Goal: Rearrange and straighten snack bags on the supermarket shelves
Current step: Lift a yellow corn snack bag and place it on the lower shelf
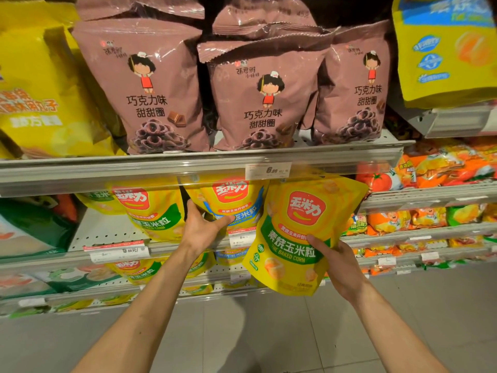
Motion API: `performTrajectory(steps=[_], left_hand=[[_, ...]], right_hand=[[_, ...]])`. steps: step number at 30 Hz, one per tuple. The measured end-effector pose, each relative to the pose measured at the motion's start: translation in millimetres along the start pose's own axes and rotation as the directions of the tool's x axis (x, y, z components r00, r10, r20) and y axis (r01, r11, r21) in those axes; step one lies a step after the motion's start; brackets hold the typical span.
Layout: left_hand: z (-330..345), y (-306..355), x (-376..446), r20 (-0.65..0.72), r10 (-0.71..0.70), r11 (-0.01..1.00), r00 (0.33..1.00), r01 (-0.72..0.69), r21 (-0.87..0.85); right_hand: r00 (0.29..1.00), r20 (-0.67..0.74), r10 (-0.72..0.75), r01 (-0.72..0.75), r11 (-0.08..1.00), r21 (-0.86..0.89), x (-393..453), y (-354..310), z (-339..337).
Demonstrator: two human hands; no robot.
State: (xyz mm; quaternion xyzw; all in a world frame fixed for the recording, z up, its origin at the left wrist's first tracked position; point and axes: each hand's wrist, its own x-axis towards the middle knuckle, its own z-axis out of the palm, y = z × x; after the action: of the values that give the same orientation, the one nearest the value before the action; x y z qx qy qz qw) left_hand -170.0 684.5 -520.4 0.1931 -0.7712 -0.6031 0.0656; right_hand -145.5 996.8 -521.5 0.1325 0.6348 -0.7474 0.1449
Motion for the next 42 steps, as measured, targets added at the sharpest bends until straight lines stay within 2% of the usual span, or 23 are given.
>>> performTrajectory(steps=[6,10,19,21,23,27,30,34,42], left_hand=[[-2,2,-6,-0.002,-0.059,0.988,0.998,0.058,-0.144],[-5,-4,-17,0.005,-0.078,0.981,0.997,0.078,-0.179],[11,-17,-64,0.05,-0.114,0.99,0.992,0.118,-0.082],[17,-19,-76,0.054,-0.083,0.996,0.995,0.085,-0.018],[26,-20,-90,0.114,-0.046,0.998,0.992,0.041,0.044],[48,-4,-111,0.347,-0.058,0.997,0.936,0.039,0.061],[56,11,-118,0.418,-0.028,0.999,0.908,0.018,0.028],[40,15,-123,0.379,-0.029,0.999,0.925,0.033,-0.004],[-41,6,-129,0.234,-0.01,0.998,0.972,-0.007,0.07]], right_hand=[[1.0,0.0,-0.001,0.001,1.0,-0.005,-5,1,-6],[1.0,0.013,-0.002,0.002,1.0,0.006,-8,0,-7],[1.0,-0.015,0.006,-0.006,1.0,-0.004,-15,4,-17],[1.0,-0.013,0.004,-0.004,1.0,-0.004,-19,4,-21],[1.0,-0.009,0.004,-0.004,1.0,0.0,-25,5,-26],[1.0,0.022,0.008,-0.008,1.0,-0.013,-42,8,-33],[0.994,0.104,0.012,-0.007,0.999,-0.044,-52,7,-29],[0.986,0.167,0.008,0.008,0.995,-0.098,-61,3,-9],[0.964,0.266,0.011,0.057,0.968,-0.246,-69,-3,64]])
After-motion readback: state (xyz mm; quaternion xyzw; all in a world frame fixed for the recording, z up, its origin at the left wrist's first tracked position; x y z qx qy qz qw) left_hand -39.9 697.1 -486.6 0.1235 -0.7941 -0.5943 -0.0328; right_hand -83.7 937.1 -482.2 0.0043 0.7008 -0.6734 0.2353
